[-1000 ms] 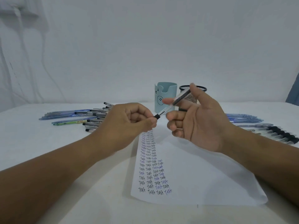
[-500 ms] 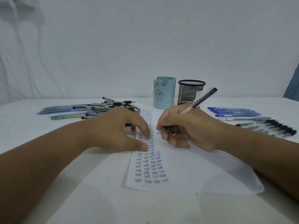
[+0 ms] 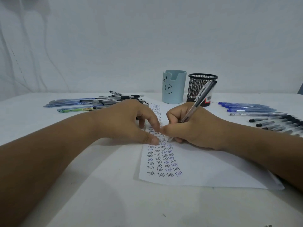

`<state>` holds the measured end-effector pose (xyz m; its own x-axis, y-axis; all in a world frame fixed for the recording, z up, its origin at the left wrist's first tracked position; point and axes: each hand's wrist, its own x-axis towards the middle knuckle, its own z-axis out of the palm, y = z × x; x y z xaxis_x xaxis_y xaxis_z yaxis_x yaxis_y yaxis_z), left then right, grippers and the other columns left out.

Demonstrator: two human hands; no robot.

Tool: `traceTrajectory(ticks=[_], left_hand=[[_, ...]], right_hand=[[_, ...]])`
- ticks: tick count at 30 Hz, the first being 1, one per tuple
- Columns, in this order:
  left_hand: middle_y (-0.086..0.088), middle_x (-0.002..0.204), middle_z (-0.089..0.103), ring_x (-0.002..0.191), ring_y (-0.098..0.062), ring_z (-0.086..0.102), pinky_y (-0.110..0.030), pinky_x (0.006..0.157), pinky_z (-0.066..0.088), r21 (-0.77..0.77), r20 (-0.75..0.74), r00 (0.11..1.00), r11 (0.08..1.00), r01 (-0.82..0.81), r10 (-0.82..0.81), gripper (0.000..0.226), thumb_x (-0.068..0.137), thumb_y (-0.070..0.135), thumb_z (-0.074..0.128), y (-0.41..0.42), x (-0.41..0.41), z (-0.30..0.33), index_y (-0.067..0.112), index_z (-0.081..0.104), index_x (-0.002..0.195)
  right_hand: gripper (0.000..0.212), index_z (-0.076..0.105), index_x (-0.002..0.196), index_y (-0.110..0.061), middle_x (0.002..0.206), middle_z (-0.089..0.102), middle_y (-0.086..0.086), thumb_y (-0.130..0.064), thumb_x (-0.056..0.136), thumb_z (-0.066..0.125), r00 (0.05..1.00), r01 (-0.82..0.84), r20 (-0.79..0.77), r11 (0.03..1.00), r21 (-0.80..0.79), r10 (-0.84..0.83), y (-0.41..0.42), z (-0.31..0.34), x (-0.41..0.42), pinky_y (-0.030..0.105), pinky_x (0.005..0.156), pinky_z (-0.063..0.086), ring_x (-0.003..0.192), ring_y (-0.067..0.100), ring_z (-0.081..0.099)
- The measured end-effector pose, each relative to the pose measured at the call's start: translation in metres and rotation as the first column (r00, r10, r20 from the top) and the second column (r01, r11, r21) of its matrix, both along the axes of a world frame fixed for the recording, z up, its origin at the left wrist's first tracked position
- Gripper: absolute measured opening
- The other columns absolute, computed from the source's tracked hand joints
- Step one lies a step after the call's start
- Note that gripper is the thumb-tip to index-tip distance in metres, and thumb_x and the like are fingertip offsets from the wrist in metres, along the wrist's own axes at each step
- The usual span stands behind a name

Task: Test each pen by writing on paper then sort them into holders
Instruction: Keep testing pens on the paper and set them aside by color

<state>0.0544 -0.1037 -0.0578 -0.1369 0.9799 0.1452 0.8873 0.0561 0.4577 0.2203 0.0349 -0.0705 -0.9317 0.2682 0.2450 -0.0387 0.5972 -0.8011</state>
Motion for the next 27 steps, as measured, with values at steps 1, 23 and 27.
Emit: traceTrajectory(ticks=[1, 23, 27], left_hand=[[0.015, 0.103, 0.071, 0.083, -0.004, 0.06, -0.023, 0.073, 0.043, 0.002, 0.001, 1.0, 1.0, -0.001, 0.001, 0.031, 0.066, 0.055, 0.088, 0.0001, 0.0001, -0.0002, 0.043, 0.076, 0.092], [0.015, 0.108, 0.071, 0.089, -0.006, 0.063, -0.026, 0.076, 0.046, -0.018, 0.032, 0.999, 1.0, 0.014, -0.014, 0.045, 0.055, 0.071, 0.074, 0.0013, -0.002, -0.0009, 0.048, 0.075, 0.094], [0.013, 0.107, 0.071, 0.089, -0.007, 0.064, -0.026, 0.076, 0.044, -0.009, 0.04, 0.999, 1.0, 0.016, -0.015, 0.041, 0.058, 0.067, 0.08, -0.0009, -0.0019, -0.0009, 0.047, 0.075, 0.093]], right_hand=[[0.039, 0.049, 0.055, -0.007, 0.049, 0.056, 0.004, -0.007, 0.085, 0.074, 1.0, 0.001, 0.004, 1.0, 0.009, -0.001, -0.0001, 0.0002, 0.0002, 0.024, 0.05, 0.039, 0.045, 0.011, 0.046], [0.041, 0.046, 0.053, -0.01, 0.048, 0.054, 0.001, -0.001, 0.085, 0.07, 1.0, -0.005, 0.0, 0.999, 0.044, 0.005, -0.0015, -0.0012, 0.0002, 0.02, 0.048, 0.038, 0.045, 0.01, 0.044], [0.043, 0.044, 0.052, -0.013, 0.047, 0.054, 0.001, -0.001, 0.086, 0.069, 1.0, 0.005, -0.01, 0.999, 0.054, -0.004, -0.0011, -0.0005, 0.0003, 0.023, 0.052, 0.044, 0.046, 0.01, 0.048]])
